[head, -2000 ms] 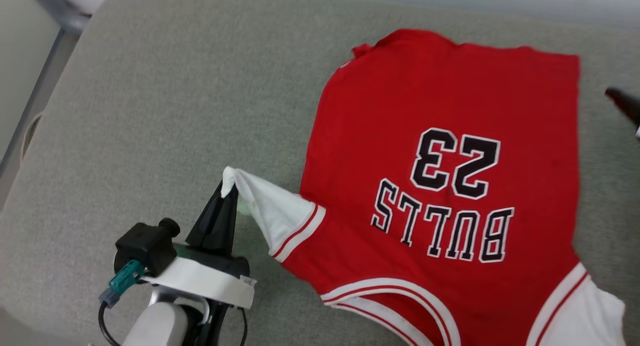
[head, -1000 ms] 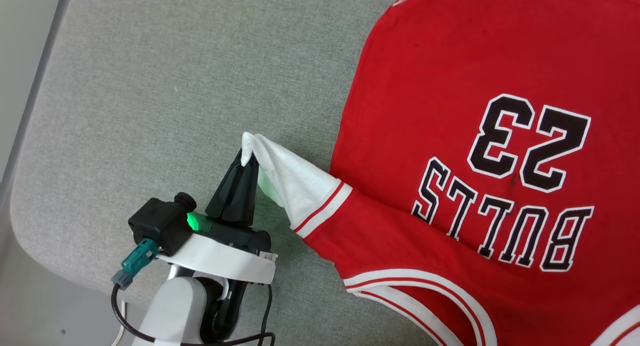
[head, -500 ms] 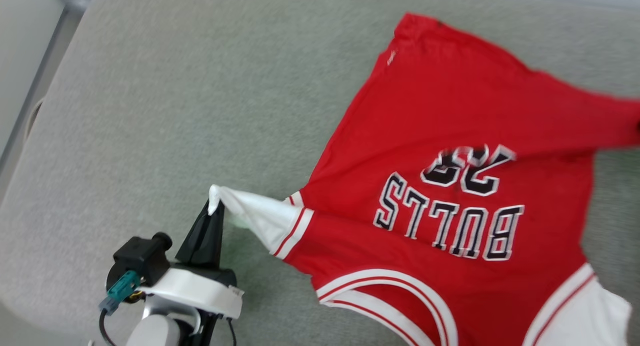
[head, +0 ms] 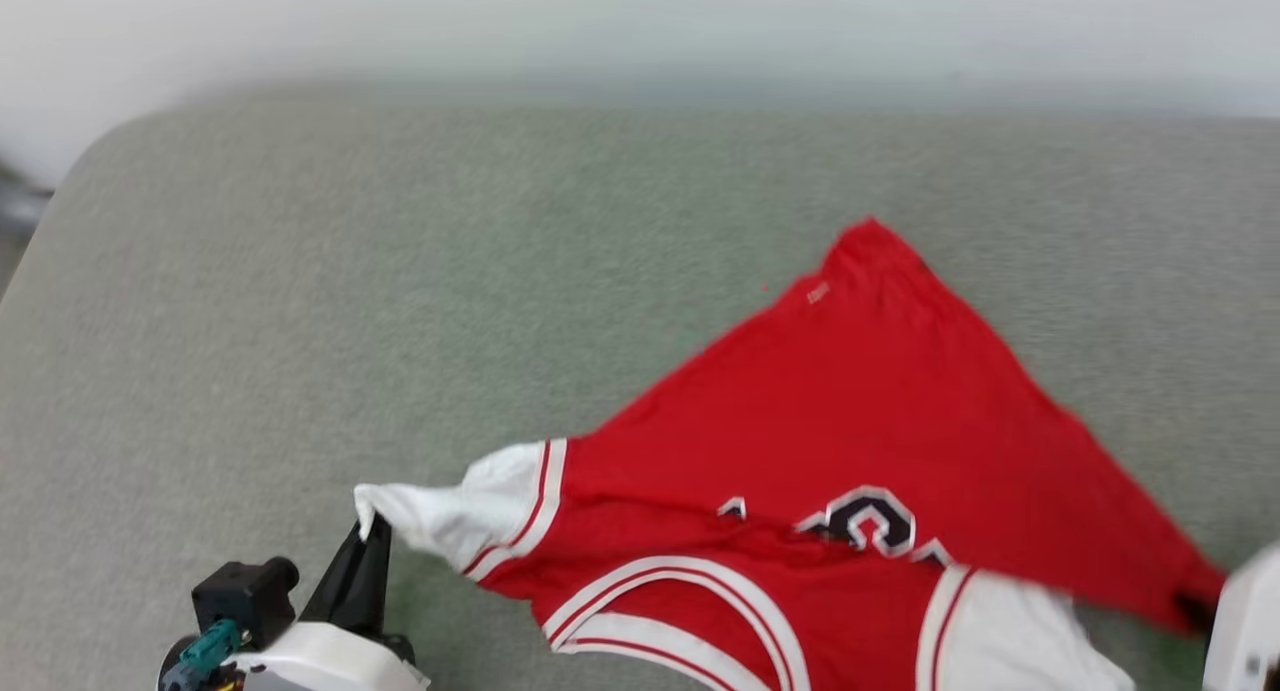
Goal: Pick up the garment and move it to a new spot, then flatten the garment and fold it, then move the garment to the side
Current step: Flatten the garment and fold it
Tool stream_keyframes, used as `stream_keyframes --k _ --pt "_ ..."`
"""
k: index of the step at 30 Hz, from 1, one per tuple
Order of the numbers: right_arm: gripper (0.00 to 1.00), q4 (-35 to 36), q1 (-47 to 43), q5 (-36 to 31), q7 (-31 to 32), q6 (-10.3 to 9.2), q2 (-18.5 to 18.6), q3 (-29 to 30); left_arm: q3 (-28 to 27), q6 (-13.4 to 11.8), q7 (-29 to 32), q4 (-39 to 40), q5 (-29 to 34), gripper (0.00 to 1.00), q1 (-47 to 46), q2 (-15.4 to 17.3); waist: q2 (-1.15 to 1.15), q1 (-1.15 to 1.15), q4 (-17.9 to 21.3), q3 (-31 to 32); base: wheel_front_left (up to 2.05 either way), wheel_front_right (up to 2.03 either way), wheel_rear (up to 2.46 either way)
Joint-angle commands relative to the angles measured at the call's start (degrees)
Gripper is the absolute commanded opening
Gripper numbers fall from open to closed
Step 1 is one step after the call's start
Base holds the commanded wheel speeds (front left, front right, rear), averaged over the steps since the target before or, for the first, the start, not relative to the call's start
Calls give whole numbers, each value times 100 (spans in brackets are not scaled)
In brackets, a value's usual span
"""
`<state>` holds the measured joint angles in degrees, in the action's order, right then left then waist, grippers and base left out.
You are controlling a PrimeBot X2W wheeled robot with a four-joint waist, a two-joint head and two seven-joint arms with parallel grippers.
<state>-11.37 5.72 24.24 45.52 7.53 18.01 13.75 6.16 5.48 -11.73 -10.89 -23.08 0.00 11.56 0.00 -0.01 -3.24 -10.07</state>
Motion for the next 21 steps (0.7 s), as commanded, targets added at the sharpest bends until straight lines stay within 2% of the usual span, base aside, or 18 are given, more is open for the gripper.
stream_keyframes --k 1,8,13,14,15,16,21 --pt "0 127 -272 1 -16 -8 -112 83 -15 -31 38 7 -17 0 74 29 0 1 236 232 0 0 0" --pt "0 728 -1731 -90 29 -8 -1096 492 -18 -89 192 42 -77 0 340 100 0 1 406 421 0 0 0" --pt "0 780 -2224 8 -36 -7 -1450 542 -5 -94 233 27 -124 0 363 129 0 1 437 476 0 0 0" --pt "25 749 -2255 55 -103 -7 -1478 546 -1 -101 241 27 -127 0 366 134 0 1 444 480 0 0 0" --pt "83 740 -2263 82 -222 -7 -1501 518 4 -110 243 29 -131 0 371 131 0 1 454 487 0 0 0" --pt "100 749 -2229 123 -398 -7 -1509 523 14 -105 249 36 -128 0 375 125 0 1 461 491 0 0 0" --pt "100 881 -1898 -6 -1710 -6 -1510 514 59 -131 288 80 -143 0 387 120 0 1 468 513 0 0 0"
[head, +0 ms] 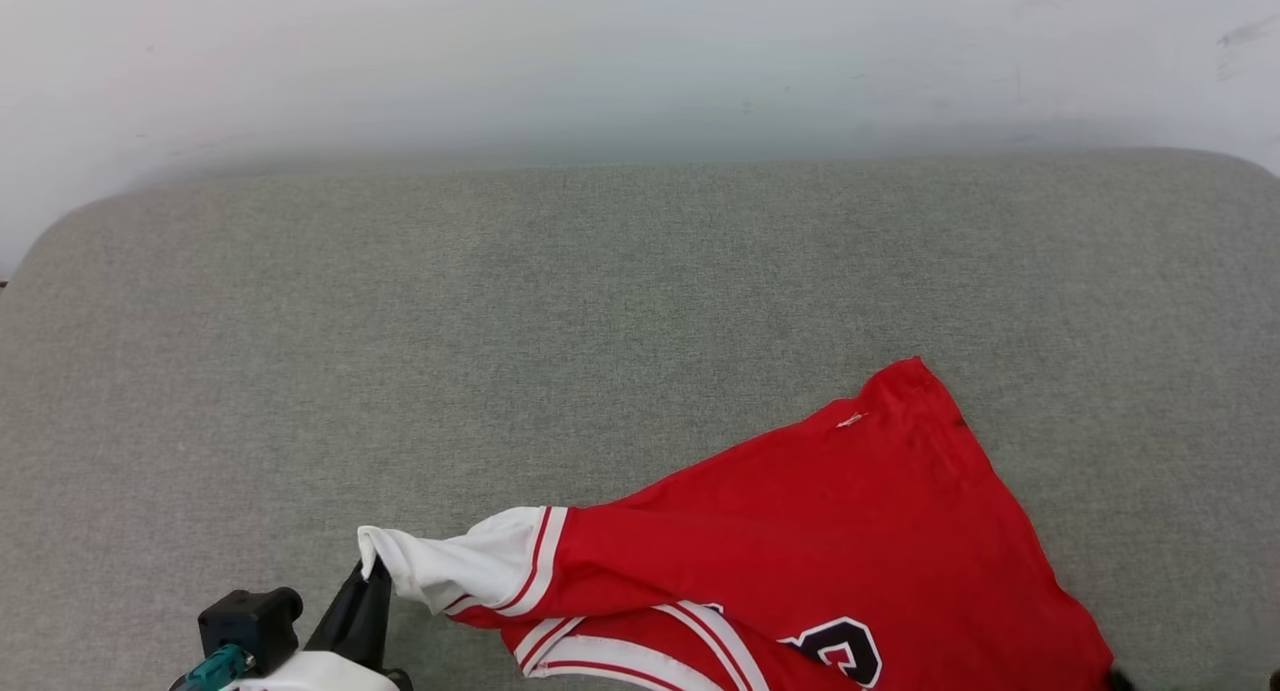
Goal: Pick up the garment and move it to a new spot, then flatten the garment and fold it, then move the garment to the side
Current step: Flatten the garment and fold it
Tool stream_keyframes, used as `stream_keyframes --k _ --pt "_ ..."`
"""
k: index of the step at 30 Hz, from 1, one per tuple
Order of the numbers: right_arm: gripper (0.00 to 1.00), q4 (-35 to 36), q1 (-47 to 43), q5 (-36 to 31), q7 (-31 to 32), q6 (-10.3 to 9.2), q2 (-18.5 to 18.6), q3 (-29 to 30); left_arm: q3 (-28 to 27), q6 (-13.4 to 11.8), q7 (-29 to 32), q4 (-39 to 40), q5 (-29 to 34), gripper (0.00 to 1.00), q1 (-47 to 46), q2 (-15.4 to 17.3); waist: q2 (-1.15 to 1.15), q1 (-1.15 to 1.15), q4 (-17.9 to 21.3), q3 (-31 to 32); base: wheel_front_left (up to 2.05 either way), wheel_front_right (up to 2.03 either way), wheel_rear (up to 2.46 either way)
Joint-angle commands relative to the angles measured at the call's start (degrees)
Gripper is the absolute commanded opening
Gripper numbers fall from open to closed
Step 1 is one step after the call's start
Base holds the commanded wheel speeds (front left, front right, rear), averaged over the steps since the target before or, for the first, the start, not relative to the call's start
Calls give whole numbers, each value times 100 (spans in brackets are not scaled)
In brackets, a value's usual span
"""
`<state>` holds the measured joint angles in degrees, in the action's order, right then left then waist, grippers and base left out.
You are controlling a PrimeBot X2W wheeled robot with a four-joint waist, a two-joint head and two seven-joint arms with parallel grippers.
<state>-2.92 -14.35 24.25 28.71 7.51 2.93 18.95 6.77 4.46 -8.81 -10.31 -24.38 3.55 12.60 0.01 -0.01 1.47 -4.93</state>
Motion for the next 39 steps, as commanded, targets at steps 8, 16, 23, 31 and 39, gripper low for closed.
stream_keyframes --k 8,16,23,31,39 --pt "100 -115 824 -88 -1746 -4 158 -392 119 25 4 56 -34 0 -192 -1 -1 1 -181 -46 0 0 0" --pt "100 -800 2004 190 -1173 -4 855 -1085 307 97 -86 7 -11 0 -579 -72 -1 1 -439 -319 0 0 0" --pt "100 -1129 3236 522 791 -3 1795 -1717 477 156 -151 -17 3 0 -952 -113 -1 1 -684 -714 0 0 0" --pt "100 -1285 4263 619 1775 -3 2275 -2506 654 185 -275 118 89 0 -1370 -172 -1 1 -1011 -1244 0 0 0" --pt "100 -2031 4558 804 1808 -3 2346 -3158 749 203 -386 113 55 0 -1543 -233 -1 1 -1185 -1637 0 0 0"
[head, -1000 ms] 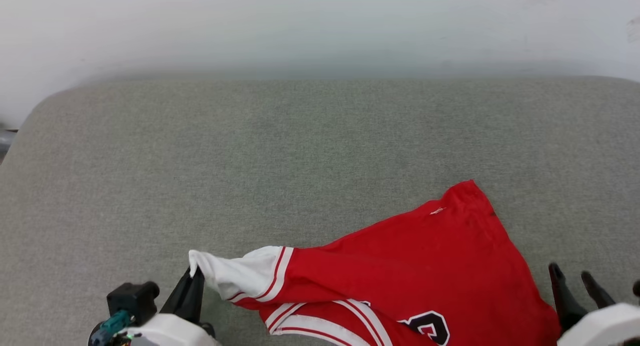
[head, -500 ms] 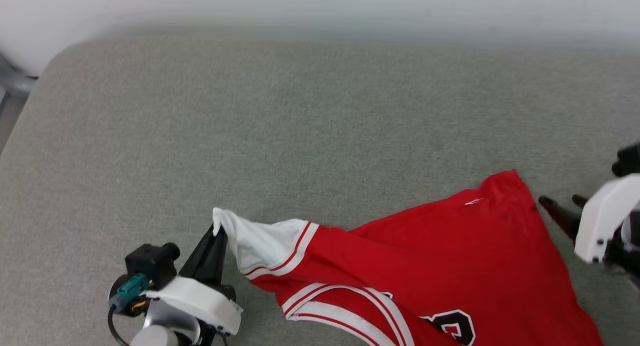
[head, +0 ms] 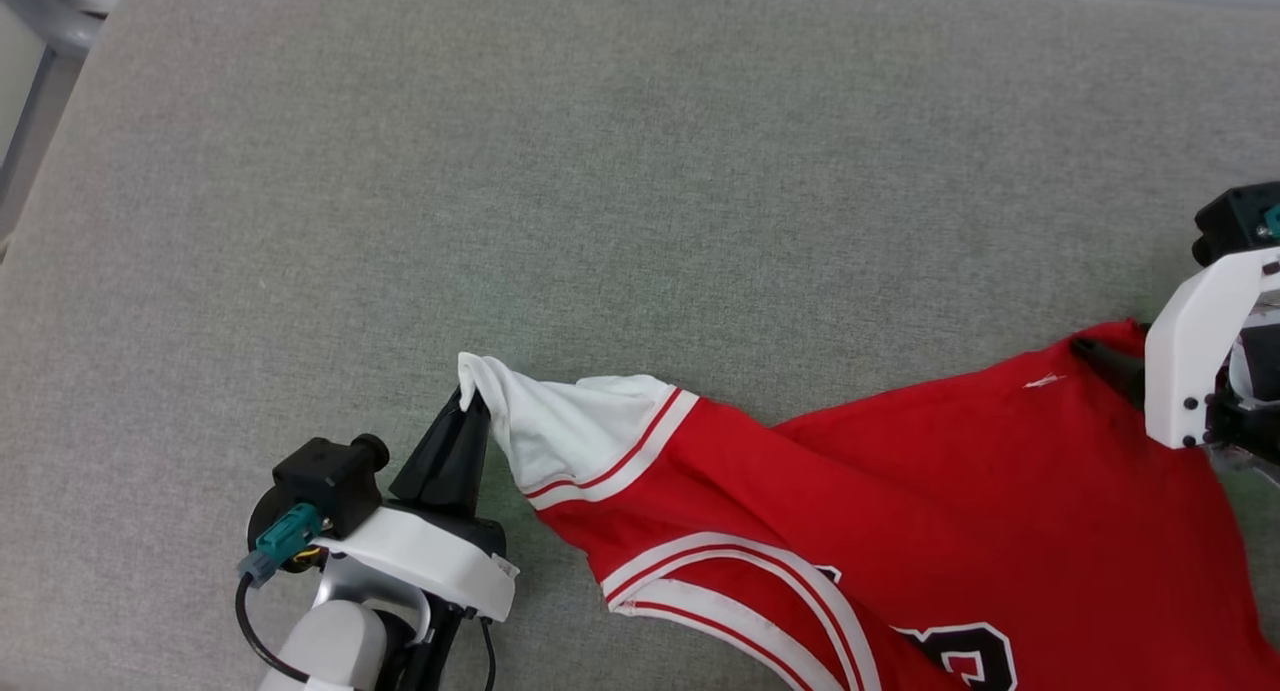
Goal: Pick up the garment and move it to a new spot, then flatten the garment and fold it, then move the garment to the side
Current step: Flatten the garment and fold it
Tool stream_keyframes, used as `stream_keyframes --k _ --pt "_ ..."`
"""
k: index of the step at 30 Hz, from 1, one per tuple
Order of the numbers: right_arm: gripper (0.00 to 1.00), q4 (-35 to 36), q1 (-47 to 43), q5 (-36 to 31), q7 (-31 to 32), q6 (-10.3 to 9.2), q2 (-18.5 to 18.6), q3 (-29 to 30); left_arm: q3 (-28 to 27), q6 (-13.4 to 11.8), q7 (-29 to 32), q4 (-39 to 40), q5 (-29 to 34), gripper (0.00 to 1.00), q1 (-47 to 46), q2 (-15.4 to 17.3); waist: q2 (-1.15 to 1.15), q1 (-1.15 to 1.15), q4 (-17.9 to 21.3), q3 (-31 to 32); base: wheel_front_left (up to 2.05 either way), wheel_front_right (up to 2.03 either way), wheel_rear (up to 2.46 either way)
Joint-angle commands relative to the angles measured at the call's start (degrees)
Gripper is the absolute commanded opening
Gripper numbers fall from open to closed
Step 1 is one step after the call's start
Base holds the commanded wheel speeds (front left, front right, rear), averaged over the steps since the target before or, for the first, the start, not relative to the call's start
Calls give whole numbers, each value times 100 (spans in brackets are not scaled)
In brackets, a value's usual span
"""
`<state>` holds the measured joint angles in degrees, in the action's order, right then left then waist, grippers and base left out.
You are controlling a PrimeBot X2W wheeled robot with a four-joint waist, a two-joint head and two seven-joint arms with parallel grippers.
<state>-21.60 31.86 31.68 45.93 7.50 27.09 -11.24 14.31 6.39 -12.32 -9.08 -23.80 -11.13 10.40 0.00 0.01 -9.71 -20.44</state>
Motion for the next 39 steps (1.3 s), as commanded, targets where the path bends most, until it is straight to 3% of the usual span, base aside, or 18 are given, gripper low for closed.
stream_keyframes --k 1,2,3,5,14,21,31,39 --pt "100 -271 -118 123 158 -1 -96 -238 -5 10 -53 -26 -15 0 -76 -18 0 -1 -74 -110 0 0 0" --pt "100 -392 -170 186 241 0 -116 -342 -6 11 -59 -41 -29 0 -76 -25 0 -1 -77 -126 0 0 0" --pt "48 -493 -216 271 323 0 -143 -426 -9 12 -70 -55 -39 0 -78 -22 0 -1 -76 -137 0 0 0" --pt "0 -586 -244 410 355 7 -173 -543 -18 10 -90 -84 -49 0 -82 -19 0 -1 -63 -151 0 0 0" --pt "0 -500 289 573 -269 -2 49 -550 -210 -95 -82 -179 -47 0 -94 259 0 -1 187 252 0 0 0" --pt "0 -574 486 561 -867 -4 -45 -358 -438 -178 18 -268 -100 0 -408 493 0 -1 517 813 0 0 0" --pt "0 -921 985 303 -1496 -5 -262 -230 -534 -99 463 -619 -119 0 -1541 935 0 -1 915 1217 0 0 0" --pt "0 -1387 1995 -206 -2216 -7 -409 42 -583 -11 625 -1321 -204 0 -3001 1186 0 -1 1103 1092 0 0 0"
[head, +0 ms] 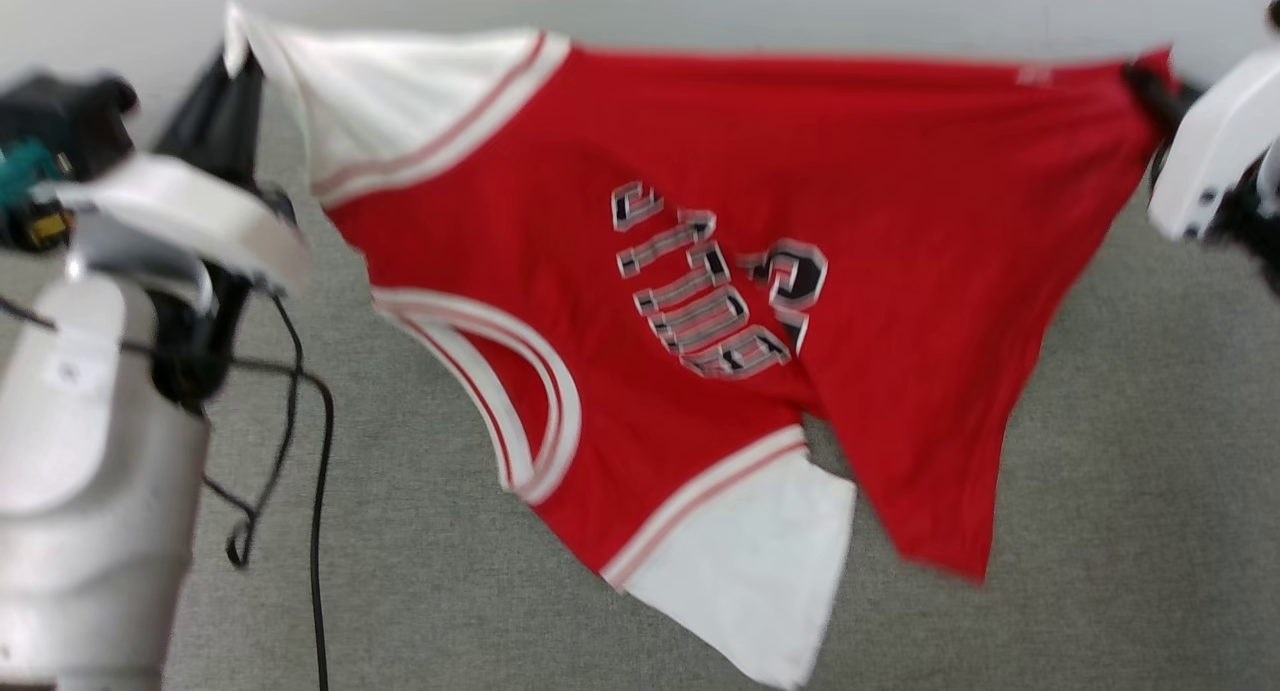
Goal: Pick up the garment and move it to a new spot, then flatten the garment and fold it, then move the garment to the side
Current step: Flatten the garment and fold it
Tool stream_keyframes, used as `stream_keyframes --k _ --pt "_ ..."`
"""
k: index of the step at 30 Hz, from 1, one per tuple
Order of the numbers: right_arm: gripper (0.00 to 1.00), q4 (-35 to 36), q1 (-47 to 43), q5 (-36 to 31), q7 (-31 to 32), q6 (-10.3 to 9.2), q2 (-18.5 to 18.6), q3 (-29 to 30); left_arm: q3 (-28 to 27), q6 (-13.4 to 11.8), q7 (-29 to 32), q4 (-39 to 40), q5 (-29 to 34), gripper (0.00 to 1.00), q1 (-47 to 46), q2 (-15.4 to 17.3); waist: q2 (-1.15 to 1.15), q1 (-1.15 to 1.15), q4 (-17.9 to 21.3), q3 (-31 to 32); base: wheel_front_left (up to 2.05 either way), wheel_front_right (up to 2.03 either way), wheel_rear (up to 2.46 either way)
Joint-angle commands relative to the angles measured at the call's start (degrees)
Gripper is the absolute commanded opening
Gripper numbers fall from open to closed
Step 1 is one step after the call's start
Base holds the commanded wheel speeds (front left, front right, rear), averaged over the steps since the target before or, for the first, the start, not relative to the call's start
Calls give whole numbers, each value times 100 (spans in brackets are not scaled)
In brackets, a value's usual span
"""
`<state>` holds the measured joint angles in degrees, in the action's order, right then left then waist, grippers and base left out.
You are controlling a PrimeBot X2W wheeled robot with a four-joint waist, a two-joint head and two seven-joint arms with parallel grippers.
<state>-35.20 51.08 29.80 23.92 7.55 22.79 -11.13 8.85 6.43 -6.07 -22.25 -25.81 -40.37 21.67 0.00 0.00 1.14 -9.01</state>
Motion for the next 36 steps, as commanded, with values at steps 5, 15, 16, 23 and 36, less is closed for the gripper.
stream_keyframes --k 5,15,16,23,36 --pt "0 -271 986 -423 -491 -13 -50 346 11 12 -33 -488 107 0 -1238 194 0 0 70 -390 0 0 0" --pt "0 -479 2849 -1203 -1096 -14 -133 826 44 -3 -62 -1076 318 0 -3453 398 0 0 115 -1304 0 0 0" --pt "0 -480 3025 -1241 -1112 -14 -131 851 45 3 -56 -1122 331 0 -3627 427 0 0 121 -1412 0 0 0" --pt "0 -625 3826 -1381 -1366 -15 -213 948 77 12 -73 -1548 387 0 -4669 536 0 0 113 -2160 0 0 0" --pt "0 -1405 4268 -1242 -1913 -13 -496 526 228 78 -187 -2599 69 0 -4966 354 0 0 18 -2918 0 0 0"
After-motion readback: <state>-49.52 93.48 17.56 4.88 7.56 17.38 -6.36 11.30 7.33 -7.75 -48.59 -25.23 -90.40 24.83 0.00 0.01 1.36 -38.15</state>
